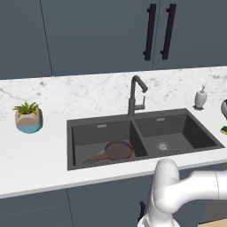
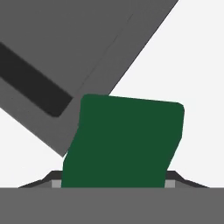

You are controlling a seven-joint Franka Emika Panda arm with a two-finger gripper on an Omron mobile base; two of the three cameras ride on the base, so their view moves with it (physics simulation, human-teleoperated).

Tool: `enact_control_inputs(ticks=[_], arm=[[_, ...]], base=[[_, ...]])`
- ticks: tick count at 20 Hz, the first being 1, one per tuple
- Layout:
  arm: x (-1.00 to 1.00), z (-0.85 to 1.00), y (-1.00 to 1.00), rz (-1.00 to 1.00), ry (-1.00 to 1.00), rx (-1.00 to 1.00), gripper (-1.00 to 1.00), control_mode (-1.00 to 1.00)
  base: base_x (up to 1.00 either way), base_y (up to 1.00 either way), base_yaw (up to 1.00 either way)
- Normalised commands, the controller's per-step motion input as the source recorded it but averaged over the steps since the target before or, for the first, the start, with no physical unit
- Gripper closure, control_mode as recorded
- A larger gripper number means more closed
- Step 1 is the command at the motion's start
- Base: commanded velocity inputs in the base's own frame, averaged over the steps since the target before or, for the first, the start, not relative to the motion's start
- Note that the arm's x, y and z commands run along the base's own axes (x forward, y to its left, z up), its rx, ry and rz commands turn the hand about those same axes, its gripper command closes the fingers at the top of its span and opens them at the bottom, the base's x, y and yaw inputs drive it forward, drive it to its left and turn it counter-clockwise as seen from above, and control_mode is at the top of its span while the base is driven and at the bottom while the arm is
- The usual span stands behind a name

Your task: Pick the pan and sponge and place them into the sink. Then turn on the water.

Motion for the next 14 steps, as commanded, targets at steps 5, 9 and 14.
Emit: enact_control_inputs(ticks=[5,9,14], arm=[[-0.37,0.63,1.00,-0.03,0.00,-0.01,1.00,-1.00],[-0.21,0.54,1.00,-0.09,0.00,0.00,1.00,-1.00],[-0.01,0.57,1.00,-0.13,0.00,0.00,1.00,-1.00]], base=[[0.00,0.00,0.00],[0.00,0.00,0.00],[0.00,0.00,0.00]])
